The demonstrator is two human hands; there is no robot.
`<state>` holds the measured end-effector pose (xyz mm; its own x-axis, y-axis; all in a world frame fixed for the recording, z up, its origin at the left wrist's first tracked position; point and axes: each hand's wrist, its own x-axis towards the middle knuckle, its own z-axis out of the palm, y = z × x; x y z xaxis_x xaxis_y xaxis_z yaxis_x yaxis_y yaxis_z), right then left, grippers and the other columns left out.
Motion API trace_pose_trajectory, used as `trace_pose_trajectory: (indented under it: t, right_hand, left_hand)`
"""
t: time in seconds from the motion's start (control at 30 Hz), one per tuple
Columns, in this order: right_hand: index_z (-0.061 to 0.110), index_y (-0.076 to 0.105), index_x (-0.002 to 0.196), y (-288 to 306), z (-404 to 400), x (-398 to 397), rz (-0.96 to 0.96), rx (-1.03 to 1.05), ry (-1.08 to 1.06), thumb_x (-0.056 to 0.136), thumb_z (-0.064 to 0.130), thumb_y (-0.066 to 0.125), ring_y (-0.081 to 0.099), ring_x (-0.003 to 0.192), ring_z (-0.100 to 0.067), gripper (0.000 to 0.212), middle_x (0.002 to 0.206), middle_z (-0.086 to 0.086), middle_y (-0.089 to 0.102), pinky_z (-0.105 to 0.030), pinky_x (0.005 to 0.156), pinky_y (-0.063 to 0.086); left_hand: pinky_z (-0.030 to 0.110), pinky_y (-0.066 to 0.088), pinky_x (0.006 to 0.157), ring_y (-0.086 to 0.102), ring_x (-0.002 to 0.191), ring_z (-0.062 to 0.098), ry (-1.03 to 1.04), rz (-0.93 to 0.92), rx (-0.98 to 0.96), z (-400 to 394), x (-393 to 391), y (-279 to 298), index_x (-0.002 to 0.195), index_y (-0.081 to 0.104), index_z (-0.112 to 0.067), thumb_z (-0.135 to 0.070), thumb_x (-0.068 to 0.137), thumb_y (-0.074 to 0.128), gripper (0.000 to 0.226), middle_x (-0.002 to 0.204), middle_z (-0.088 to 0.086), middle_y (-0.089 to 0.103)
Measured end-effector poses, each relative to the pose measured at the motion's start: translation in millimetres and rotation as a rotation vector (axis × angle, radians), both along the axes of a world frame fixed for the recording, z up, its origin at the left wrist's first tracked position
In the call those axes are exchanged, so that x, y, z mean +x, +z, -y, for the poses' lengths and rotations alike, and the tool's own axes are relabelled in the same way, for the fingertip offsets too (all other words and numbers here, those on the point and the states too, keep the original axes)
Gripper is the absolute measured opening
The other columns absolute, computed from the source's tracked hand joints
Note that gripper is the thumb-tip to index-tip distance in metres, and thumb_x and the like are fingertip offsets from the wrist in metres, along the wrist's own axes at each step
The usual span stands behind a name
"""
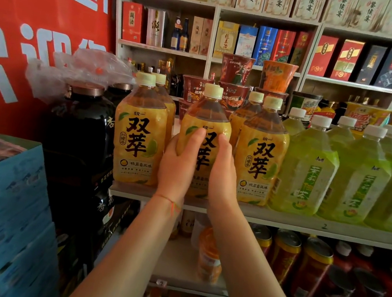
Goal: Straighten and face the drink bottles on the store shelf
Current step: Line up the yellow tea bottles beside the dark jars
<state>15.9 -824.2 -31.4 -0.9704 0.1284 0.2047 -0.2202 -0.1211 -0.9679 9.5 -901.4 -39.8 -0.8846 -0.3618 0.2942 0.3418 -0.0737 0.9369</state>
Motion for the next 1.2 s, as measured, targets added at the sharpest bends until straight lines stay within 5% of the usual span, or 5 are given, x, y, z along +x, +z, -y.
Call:
trace_pose_trajectory:
  t: [0.37, 0.5, 0.6, 0.77, 1.2]
  right_hand:
    - [0.033, 0.049, 0.144, 3, -5, 4, 0.083, -0.037, 0.067, 0.098, 0.066, 0.03, 0.048, 0.132, -0.015, 0.06, 0.142, 0.007, 0.054, -0.044, 0.113, 0.037]
    - [0.029, 0.048, 0.145, 5, -5, -3, 0.145, -0.015, 0.002, 0.096, 0.072, 0.023, 0.051, 0.129, -0.023, 0.07, 0.14, 0.0, 0.056, -0.046, 0.11, 0.041]
    - [0.029, 0.047, 0.146, 7, -1, -4, 0.167, -0.03, -0.02, 0.096, 0.072, 0.024, 0.051, 0.129, -0.023, 0.069, 0.139, 0.0, 0.057, -0.047, 0.11, 0.041]
    - [0.03, 0.05, 0.143, 6, 1, -6, 0.177, -0.073, -0.014, 0.094, 0.073, 0.029, 0.051, 0.13, -0.022, 0.067, 0.141, 0.002, 0.057, -0.052, 0.113, 0.037]
    - [0.034, 0.059, 0.135, 2, 11, -18, 0.197, -0.152, 0.035, 0.09, 0.076, 0.038, 0.059, 0.121, -0.024, 0.065, 0.127, 0.001, 0.067, -0.057, 0.109, 0.041]
  left_hand:
    - [0.023, 0.052, 0.095, 0.061, 0.107, -0.009, -0.03, -0.095, -0.14, 1, 26, 3, 0.133, 0.059, -0.033, -0.036, 0.095, 0.062, 0.038, 0.119, -0.02, 0.067]
    - [0.036, 0.046, 0.107, 0.059, 0.121, 0.021, 0.495, -0.65, -0.415, 26, 38, -4, 0.126, 0.061, -0.001, -0.003, 0.093, 0.056, 0.033, 0.125, 0.007, 0.063]
    - [0.03, 0.043, 0.105, 0.056, 0.122, 0.023, 0.729, -0.522, -0.201, 78, 22, 11, 0.127, 0.059, -0.002, -0.015, 0.095, 0.052, 0.035, 0.125, 0.005, 0.059]
    - [0.035, 0.056, 0.082, 0.069, 0.11, 0.019, -0.06, 0.073, 0.303, 132, -10, 25, 0.126, 0.068, -0.024, -0.059, 0.097, 0.04, 0.054, 0.123, 0.006, 0.07]
    - [0.027, 0.058, 0.059, 0.072, 0.065, 0.013, -0.31, 0.033, 0.176, 126, -13, 22, 0.06, 0.078, -0.027, -0.047, 0.105, 0.033, 0.067, 0.074, -0.002, 0.075]
